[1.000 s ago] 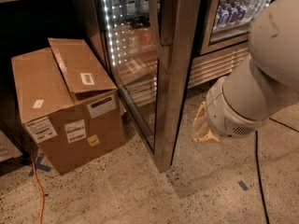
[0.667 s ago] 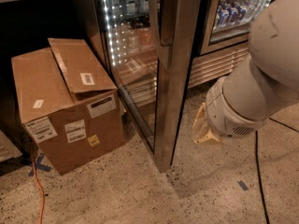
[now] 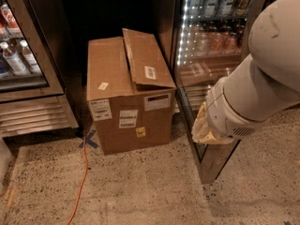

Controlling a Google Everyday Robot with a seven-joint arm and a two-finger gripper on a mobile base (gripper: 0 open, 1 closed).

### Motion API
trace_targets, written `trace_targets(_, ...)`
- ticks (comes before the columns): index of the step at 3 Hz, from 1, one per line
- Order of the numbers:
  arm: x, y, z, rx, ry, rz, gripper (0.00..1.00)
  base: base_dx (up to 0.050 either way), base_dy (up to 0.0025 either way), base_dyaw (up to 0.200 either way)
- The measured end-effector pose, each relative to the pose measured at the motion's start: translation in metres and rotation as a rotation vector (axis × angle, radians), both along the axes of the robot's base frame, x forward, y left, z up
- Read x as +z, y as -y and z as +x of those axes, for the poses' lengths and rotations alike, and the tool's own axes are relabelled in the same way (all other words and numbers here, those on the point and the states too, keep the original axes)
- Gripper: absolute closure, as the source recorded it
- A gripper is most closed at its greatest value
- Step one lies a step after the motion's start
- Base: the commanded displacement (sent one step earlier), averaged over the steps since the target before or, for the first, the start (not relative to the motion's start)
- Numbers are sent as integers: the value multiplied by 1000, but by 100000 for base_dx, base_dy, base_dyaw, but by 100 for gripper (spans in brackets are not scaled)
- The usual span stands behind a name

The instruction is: Close left fridge door

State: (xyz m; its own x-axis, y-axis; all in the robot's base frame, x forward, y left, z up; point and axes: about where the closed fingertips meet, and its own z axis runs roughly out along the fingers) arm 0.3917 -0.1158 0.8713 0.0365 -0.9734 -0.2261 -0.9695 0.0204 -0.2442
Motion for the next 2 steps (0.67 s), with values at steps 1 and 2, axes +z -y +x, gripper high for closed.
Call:
trace_targets(1, 0, 0, 0, 0, 0, 0, 100, 1, -1, 19206)
trace_targets(2, 0, 0, 0, 0, 0, 0, 100, 0, 0, 0)
